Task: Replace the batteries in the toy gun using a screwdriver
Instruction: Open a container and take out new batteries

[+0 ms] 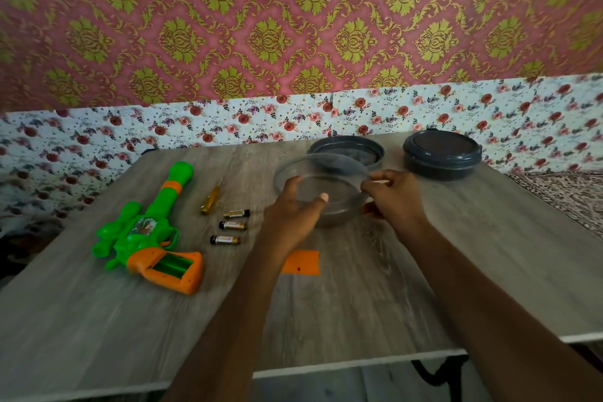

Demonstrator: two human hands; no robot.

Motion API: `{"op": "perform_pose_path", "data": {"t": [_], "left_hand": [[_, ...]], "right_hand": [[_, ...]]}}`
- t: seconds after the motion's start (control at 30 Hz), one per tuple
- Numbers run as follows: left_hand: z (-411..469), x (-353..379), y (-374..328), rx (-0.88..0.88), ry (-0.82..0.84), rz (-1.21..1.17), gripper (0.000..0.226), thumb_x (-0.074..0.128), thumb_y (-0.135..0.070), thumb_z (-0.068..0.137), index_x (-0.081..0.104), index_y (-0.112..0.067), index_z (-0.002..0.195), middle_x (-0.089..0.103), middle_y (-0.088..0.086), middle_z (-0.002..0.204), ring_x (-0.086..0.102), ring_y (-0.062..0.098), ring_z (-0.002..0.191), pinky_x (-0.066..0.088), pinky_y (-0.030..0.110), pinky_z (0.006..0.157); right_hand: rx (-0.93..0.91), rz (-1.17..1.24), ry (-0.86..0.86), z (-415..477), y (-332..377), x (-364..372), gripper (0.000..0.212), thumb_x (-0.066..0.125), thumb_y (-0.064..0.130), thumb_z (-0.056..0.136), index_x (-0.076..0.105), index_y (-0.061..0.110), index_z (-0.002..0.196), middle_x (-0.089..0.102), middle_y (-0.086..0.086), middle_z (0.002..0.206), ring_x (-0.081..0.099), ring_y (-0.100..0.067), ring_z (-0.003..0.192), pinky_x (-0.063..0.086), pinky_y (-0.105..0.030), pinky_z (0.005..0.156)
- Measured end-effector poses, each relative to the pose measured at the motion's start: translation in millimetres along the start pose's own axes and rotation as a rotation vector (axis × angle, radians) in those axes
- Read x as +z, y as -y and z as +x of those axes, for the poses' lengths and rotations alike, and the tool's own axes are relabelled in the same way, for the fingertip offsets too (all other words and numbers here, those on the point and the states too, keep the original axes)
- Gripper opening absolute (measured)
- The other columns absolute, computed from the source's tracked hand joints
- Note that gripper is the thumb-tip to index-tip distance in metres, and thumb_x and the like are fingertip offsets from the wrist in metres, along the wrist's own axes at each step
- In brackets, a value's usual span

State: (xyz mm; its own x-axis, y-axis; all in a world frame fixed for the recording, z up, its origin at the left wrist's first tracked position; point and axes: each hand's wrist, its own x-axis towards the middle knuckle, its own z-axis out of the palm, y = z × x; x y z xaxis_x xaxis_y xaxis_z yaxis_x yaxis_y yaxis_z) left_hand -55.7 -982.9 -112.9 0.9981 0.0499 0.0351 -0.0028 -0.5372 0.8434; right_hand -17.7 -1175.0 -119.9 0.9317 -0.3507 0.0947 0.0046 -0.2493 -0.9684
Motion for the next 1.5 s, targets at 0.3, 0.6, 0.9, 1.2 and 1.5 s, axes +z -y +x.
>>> {"op": "perform_pose_path", "data": {"t": [0.3,0.6,0.9,1.2,1.5], "left_hand": [[3,-95,36,0.173,0.114,0.848,0.05,0.059,-0.015,0.098,0.049,-0.025,0.146,0.051,0.009,0.139,0.053,0.03,0.126,0.047,0.045,0.103],[21,-98,51,0.146,0.351,1.012,0.074,0.043,-0.002,0.1,0.025,-0.048,0.155,0.027,0.01,0.161,0.024,0.038,0.149,0.034,0.048,0.112],[49,-82,64,0.26,0.16,1.015,0.034,0.052,-0.024,0.102,0.049,-0.024,0.135,0.042,0.015,0.129,0.05,0.037,0.116,0.047,0.049,0.096],[53,-60,53,0.273,0.132,1.087,0.049,0.03,-0.041,0.107,0.026,-0.016,0.149,0.051,0.019,0.133,0.063,0.036,0.11,0.05,0.047,0.084],[54,-50,46,0.186,0.089,1.141,0.038,0.033,-0.035,0.107,0.038,-0.012,0.137,0.059,0.019,0.127,0.062,0.036,0.111,0.047,0.045,0.083]], "right_hand": [[-0.211,-0.208,-0.147,-26,-18,6,0.038,0.059,0.041,0.095,0.061,0.031,0.132,0.07,0.001,0.103,0.073,-0.022,0.087,0.062,-0.047,0.084],[-0.305,-0.359,-0.064,-26,-20,6,0.045,0.058,0.057,0.095,0.065,0.028,0.129,0.063,-0.008,0.13,0.061,-0.023,0.116,0.054,-0.044,0.098],[-0.313,-0.345,-0.058,-24,-22,7,0.04,0.059,0.057,0.094,0.066,0.029,0.123,0.062,-0.009,0.127,0.061,-0.023,0.113,0.054,-0.042,0.096],[-0.311,-0.358,-0.061,-21,-25,9,0.04,0.057,0.058,0.094,0.062,0.032,0.123,0.059,-0.006,0.126,0.064,-0.026,0.108,0.058,-0.047,0.092],[-0.261,-0.351,-0.026,-23,-18,8,0.043,0.059,0.053,0.097,0.059,0.027,0.131,0.053,-0.009,0.137,0.057,-0.024,0.117,0.05,-0.035,0.093]]}}
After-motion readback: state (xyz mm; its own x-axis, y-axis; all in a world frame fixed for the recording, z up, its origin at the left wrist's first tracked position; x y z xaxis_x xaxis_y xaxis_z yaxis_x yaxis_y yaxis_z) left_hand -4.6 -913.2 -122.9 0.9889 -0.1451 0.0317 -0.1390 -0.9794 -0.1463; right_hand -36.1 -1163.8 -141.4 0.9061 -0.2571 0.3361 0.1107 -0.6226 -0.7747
